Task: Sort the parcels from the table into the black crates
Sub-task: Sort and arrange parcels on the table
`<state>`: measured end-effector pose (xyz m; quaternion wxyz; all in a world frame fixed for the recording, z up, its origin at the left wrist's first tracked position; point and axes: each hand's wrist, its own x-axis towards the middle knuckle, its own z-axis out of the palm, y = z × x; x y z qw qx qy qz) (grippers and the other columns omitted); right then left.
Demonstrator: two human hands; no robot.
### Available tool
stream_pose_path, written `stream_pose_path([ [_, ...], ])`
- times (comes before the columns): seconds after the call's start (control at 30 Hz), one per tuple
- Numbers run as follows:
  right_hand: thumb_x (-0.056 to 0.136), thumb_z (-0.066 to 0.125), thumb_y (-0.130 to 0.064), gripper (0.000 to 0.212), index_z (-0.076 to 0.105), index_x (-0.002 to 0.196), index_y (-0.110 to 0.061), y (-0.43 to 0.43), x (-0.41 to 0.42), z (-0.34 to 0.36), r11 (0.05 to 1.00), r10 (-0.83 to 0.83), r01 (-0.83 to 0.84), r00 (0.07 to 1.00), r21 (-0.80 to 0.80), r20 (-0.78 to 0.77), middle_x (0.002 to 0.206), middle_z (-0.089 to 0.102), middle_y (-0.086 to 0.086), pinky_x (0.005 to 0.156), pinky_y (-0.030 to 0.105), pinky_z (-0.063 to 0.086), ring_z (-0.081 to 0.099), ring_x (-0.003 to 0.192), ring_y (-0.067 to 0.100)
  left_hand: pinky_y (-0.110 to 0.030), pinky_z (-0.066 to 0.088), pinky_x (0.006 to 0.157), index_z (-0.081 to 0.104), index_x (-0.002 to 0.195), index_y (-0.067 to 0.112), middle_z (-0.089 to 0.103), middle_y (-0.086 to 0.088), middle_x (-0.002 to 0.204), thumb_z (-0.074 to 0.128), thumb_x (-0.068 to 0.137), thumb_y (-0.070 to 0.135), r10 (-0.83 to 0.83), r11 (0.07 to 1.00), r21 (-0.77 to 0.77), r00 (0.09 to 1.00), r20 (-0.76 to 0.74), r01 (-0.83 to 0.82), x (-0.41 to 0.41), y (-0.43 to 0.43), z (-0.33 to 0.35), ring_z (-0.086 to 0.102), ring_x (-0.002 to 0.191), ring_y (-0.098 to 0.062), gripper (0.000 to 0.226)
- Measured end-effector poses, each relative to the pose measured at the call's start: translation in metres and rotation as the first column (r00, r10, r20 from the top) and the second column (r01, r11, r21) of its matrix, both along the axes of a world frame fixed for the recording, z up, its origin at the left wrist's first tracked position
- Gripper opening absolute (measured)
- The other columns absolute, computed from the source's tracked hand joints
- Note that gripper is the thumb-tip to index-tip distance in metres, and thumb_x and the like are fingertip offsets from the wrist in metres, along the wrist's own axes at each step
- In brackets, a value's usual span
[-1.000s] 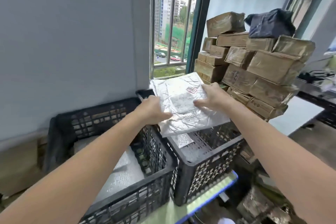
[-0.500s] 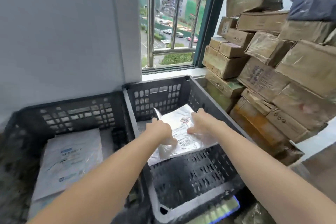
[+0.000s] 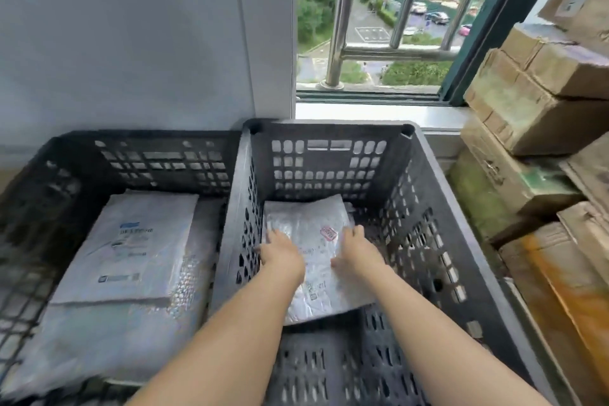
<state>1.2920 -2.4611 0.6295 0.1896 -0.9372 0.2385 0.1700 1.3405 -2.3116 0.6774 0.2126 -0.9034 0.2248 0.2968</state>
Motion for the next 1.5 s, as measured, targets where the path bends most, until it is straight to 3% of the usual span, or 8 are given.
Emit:
stream_pose_path([
  [0.17,0.093,0.059,-0.044,0.079,0.020,0.151,-0.009,0.006,-0.004,-0.033,0.990,0.053,-0.067,0.992,-0.123,-0.115,0.155,0.024,0.013,0.106,0.046,0.037,0.034,0.138,0.031,-0.051,0.022,0.118,-0.005,0.155,-0.001,-0.010,-0.023,0.163,0.060,0.089,0.060,0.064,0.994,-0.081,0.993,-0.100,-0.072,-0.013,-0.007,-0.033,-0.004,0.151,-0.038,0.111],
  [0.3,0.098,0.049,-0.040,0.069,0.014,0.155,-0.025,-0.005,-0.008,-0.045,0.907,0.381,-0.375,0.925,-0.192,-0.008,0.165,0.006,0.004,0.116,0.057,0.021,0.007,0.150,0.029,-0.053,0.017,0.120,-0.016,0.155,0.005,-0.018,-0.020,0.162,0.071,0.081,0.057,0.066,0.997,-0.031,0.979,-0.194,-0.073,-0.018,-0.001,-0.059,-0.010,0.151,-0.038,0.125],
  [0.57,0.099,0.045,-0.042,0.072,0.012,0.157,-0.016,-0.010,0.009,-0.050,0.932,0.344,-0.339,0.939,-0.128,0.023,0.166,0.006,0.004,0.118,0.054,0.017,0.002,0.152,0.024,-0.050,0.015,0.121,-0.015,0.154,0.005,-0.019,-0.016,0.163,0.050,0.096,0.012,0.057,0.994,-0.090,0.995,-0.079,-0.064,-0.006,-0.005,-0.071,-0.009,0.151,-0.035,0.087],
  [0.77,0.078,0.063,-0.073,0.117,-0.005,0.158,-0.022,-0.020,0.016,-0.053,0.915,0.402,-0.401,0.915,0.033,-0.026,0.165,-0.014,0.003,0.121,0.056,0.014,-0.013,0.152,0.024,-0.051,0.014,0.120,-0.017,0.154,0.006,-0.021,-0.015,0.163,0.052,0.091,0.005,0.138,0.979,-0.135,0.983,-0.119,-0.154,0.003,-0.007,-0.077,-0.012,0.151,-0.034,0.093],
  [0.97,0.067,0.066,-0.079,0.128,-0.009,0.158,-0.026,-0.031,0.021,-0.054,0.888,0.460,-0.460,0.885,0.018,-0.078,0.165,-0.017,0.000,0.118,0.055,0.004,-0.014,0.152,0.023,-0.056,0.010,0.120,-0.020,0.153,0.005,-0.025,-0.018,0.161,0.060,0.087,0.063,0.143,0.979,-0.114,0.968,-0.206,-0.168,0.014,-0.009,-0.078,-0.016,0.150,-0.037,0.119],
  [1.07,0.067,0.073,-0.072,0.131,-0.009,0.157,-0.025,-0.029,0.021,-0.058,0.896,0.440,-0.443,0.894,-0.020,-0.082,0.165,-0.018,0.003,0.118,0.065,0.009,-0.015,0.151,0.025,-0.057,0.012,0.120,-0.019,0.154,0.006,-0.022,-0.016,0.162,0.068,0.085,0.057,0.108,0.989,-0.086,0.986,-0.130,-0.120,0.019,-0.009,-0.079,-0.014,0.151,-0.035,0.122],
  [1.3,0.071,0.069,-0.072,0.129,-0.014,0.157,-0.023,-0.024,0.024,-0.062,0.902,0.420,-0.428,0.900,-0.052,-0.116,0.164,-0.020,0.003,0.118,0.066,0.010,-0.018,0.151,0.024,-0.053,0.013,0.120,-0.020,0.153,0.006,-0.021,-0.014,0.163,0.072,0.088,0.040,0.167,0.979,-0.094,0.978,-0.122,-0.179,0.023,-0.012,-0.093,-0.013,0.151,-0.032,0.118],
  [1.5,0.070,0.072,-0.071,0.129,-0.011,0.157,-0.025,-0.024,0.027,-0.055,0.905,0.416,-0.424,0.899,-0.032,-0.138,0.165,-0.018,0.002,0.117,0.066,0.013,-0.015,0.151,0.024,-0.058,0.011,0.119,-0.015,0.154,0.003,-0.014,-0.017,0.164,0.071,0.086,0.047,0.136,0.988,-0.059,0.988,-0.072,-0.141,0.021,-0.016,-0.078,-0.009,0.152,-0.034,0.118],
])
